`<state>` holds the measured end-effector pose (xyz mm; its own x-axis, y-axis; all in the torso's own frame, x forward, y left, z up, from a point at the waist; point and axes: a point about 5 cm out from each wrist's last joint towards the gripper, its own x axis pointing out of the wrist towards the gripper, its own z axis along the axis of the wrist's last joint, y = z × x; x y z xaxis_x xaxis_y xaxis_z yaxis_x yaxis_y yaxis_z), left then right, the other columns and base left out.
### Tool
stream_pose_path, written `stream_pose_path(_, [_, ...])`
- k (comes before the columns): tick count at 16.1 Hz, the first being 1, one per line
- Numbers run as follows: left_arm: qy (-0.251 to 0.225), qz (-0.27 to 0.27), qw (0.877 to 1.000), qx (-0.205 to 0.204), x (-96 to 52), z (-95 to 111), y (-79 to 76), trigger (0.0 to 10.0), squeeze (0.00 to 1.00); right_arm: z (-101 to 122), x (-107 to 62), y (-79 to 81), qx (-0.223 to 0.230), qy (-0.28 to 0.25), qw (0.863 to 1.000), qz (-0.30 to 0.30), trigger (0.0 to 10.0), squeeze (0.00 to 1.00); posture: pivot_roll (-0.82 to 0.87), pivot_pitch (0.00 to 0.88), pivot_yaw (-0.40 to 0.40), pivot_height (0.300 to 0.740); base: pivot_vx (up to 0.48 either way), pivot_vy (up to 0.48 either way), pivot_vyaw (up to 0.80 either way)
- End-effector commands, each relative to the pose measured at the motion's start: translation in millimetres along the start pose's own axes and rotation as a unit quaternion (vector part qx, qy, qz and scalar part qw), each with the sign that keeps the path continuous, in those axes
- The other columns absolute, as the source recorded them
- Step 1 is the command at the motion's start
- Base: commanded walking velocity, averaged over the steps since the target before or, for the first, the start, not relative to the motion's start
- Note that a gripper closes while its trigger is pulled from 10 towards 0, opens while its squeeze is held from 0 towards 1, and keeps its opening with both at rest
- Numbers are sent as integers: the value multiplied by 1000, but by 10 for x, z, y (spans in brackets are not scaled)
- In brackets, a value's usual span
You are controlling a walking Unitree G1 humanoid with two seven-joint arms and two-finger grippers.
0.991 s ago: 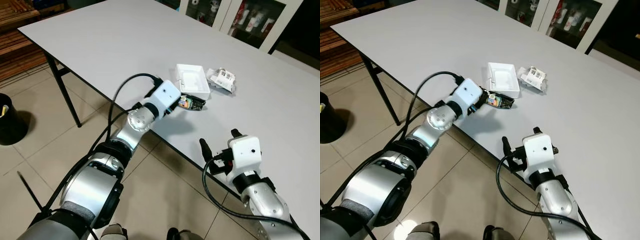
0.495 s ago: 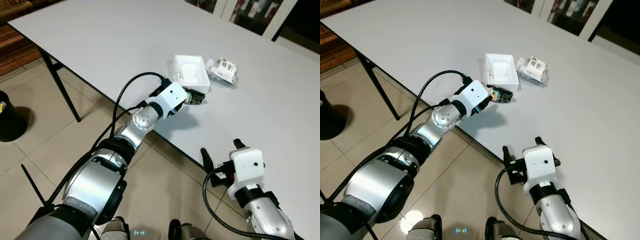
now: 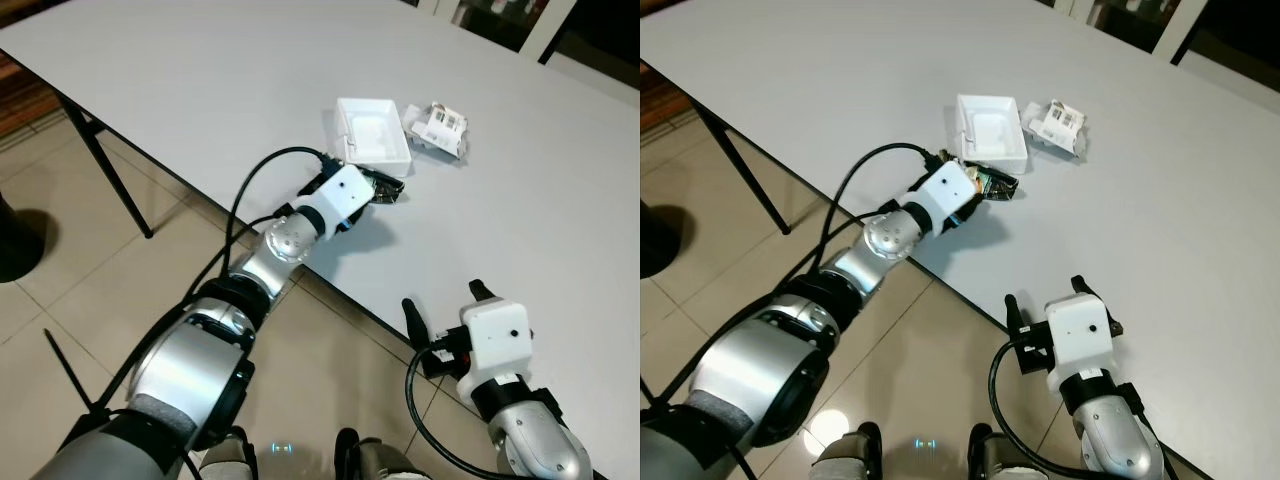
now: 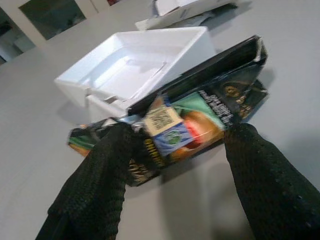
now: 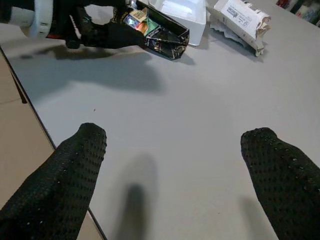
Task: Picking trash to rubbish bin
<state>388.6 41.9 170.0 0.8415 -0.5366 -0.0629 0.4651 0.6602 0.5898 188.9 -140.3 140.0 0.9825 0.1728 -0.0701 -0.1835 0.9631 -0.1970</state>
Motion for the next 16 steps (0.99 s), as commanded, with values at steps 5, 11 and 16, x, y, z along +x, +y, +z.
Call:
stream_pose_path(5, [-11, 70, 992, 102, 34, 147, 237, 10000, 0, -19, -76, 31, -1, 13, 1000, -7, 10000, 1000, -40, 270, -90, 740, 0, 0, 0])
stream_pose_path(11, [23, 97, 986, 132, 29, 102, 339, 10000, 0, -28, -97, 71, 4, 18, 1000, 3, 10000, 1000, -46, 283, -106, 740, 0, 0, 0])
stream_pose_path(16, [37, 56, 987, 146, 42, 57, 216, 10000, 0, -26, -116, 88, 6, 19, 1000, 5, 10000, 1000, -59, 292, -111, 740, 0, 0, 0])
